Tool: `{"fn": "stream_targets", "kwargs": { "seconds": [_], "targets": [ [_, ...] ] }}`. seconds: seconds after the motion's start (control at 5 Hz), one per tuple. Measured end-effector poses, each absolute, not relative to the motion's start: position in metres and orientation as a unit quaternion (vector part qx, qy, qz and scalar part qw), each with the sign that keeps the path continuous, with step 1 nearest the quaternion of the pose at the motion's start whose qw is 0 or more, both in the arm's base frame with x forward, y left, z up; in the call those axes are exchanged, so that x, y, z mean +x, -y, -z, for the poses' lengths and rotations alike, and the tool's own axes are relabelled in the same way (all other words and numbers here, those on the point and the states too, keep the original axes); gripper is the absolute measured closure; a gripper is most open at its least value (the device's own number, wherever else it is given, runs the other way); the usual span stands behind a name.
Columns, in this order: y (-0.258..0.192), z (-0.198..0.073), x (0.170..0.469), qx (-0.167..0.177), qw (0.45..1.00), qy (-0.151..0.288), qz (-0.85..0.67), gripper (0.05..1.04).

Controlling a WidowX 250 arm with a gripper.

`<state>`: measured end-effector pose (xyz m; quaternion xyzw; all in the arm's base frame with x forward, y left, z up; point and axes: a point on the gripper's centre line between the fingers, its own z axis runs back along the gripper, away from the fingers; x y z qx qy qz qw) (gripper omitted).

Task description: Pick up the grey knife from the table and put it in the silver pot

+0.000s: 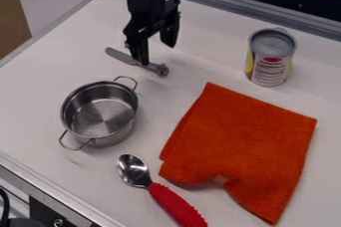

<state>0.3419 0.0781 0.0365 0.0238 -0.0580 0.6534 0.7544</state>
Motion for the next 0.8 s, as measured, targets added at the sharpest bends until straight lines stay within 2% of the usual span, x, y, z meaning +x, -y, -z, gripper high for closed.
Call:
{"fn": "stream_targets", "kwargs": {
  "seconds": [0.2, 0.4, 0.6, 0.8],
  "targets": [
    [-0.087, -0.035, 0.345, 0.044, 0.703, 0.092, -0.704, 0.085],
    [-0.089, -0.025, 0.346, 0.02, 0.689, 0.073, -0.721, 0.085],
    [-0.092, -0.022, 0.345, 0.01, 0.686, 0.078, -0.724, 0.085],
    [-0.095, -0.015, 0.344, 0.004, 0.693, 0.051, -0.719, 0.085]
  ]
}}
